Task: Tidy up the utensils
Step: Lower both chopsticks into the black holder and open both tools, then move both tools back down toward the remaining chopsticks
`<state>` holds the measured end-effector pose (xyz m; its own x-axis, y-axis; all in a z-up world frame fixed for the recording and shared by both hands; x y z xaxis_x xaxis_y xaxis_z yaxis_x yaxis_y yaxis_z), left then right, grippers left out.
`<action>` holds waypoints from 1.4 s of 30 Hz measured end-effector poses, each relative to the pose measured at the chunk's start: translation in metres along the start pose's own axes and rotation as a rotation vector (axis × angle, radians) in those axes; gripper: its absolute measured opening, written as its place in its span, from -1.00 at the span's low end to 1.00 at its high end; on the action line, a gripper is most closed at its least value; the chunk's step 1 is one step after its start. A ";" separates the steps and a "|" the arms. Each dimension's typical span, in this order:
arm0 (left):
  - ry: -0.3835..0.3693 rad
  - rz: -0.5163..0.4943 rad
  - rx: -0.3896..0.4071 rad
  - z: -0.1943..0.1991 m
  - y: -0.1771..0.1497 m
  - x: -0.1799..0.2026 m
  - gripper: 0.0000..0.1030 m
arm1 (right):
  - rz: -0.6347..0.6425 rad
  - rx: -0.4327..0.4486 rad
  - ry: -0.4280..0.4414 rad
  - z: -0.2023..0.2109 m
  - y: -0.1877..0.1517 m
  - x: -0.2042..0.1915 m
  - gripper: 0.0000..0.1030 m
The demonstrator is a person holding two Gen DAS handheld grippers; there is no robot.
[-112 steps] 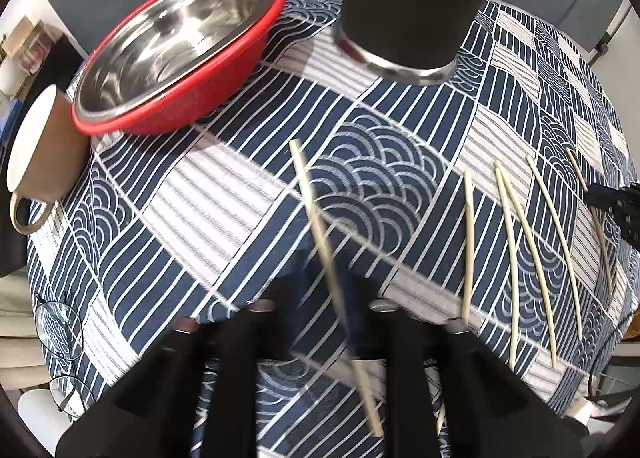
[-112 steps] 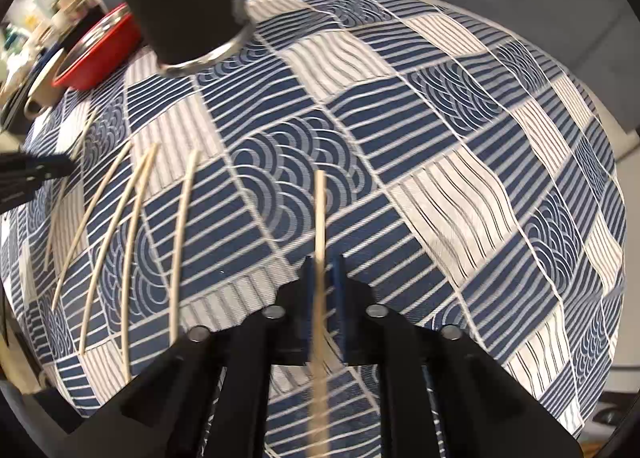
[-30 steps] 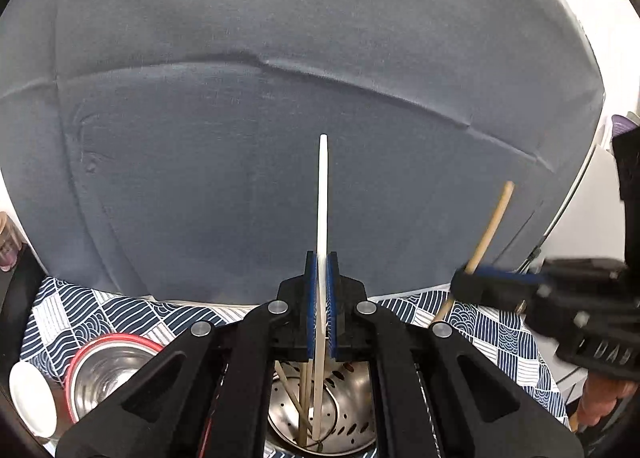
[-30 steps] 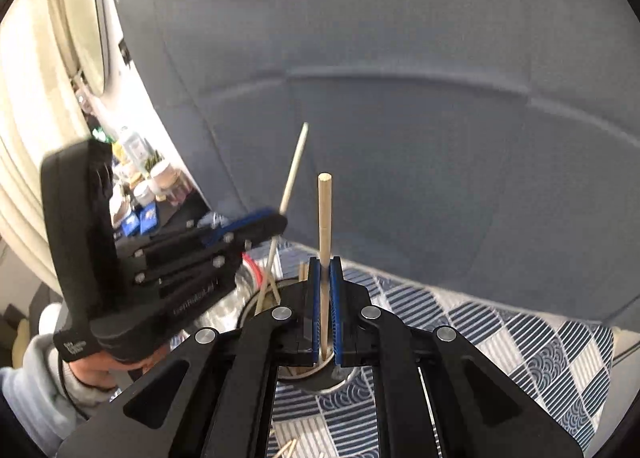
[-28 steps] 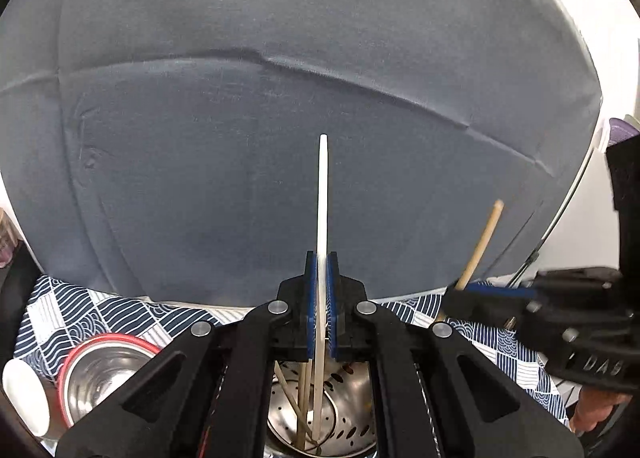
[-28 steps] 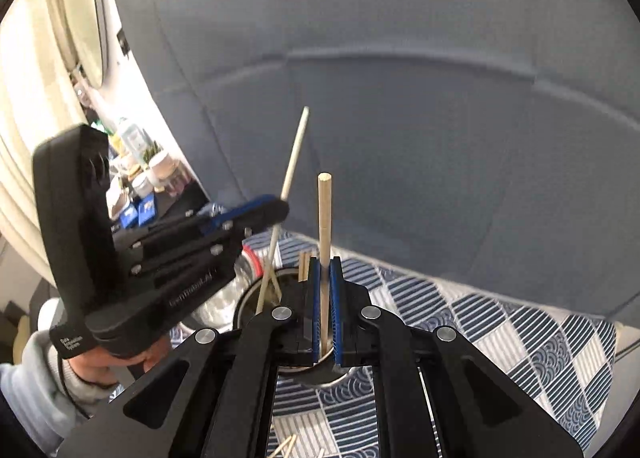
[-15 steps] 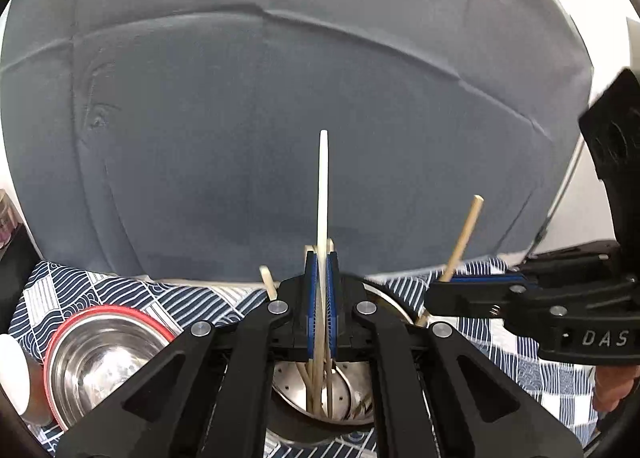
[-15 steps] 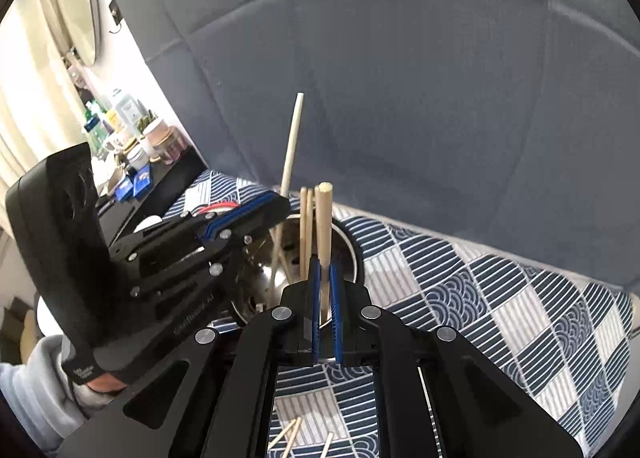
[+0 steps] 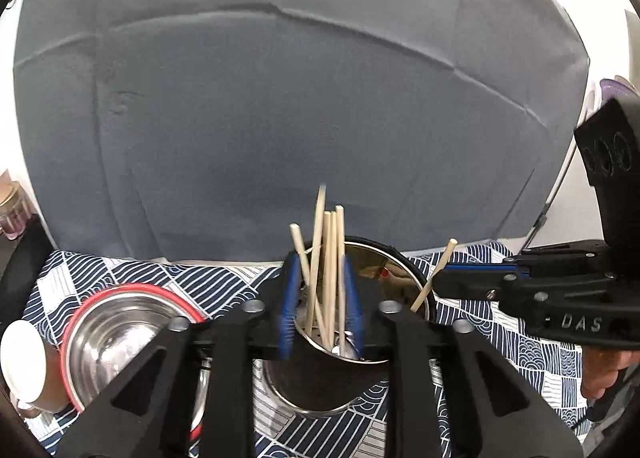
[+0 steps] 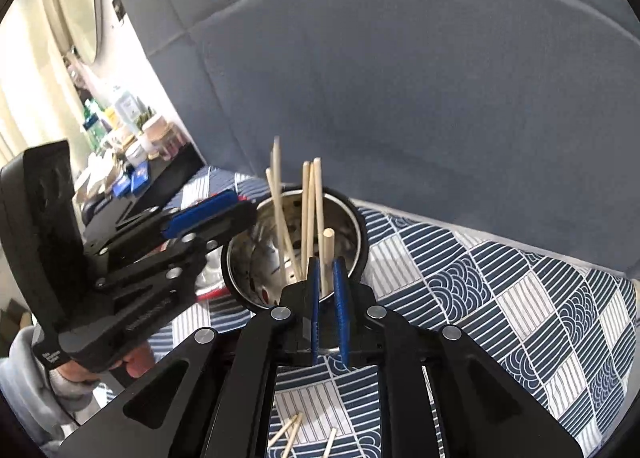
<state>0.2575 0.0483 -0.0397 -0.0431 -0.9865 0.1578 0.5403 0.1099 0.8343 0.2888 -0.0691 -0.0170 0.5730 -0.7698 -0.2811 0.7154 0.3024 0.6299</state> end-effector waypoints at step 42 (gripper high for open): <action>0.171 -0.117 -0.470 0.019 -0.138 -0.013 0.88 | -0.027 -0.184 -0.239 -0.009 -0.112 0.034 0.67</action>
<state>0.1672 0.0485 -0.1468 -0.0089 -0.9990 -0.0435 0.8611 -0.0298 0.5075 0.2316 -0.1240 -0.1036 0.4582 -0.8828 -0.1034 0.8019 0.3603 0.4766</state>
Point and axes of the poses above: each gripper's, at about its wrist camera, not at the fingertips, and z roughly against the way its jaws point, x to its right, y to its top, the point moved 4 cm from there along -z, roughly the way its jaws point, and after that the axes turned 4 degrees about y, right-handed, at the moved point
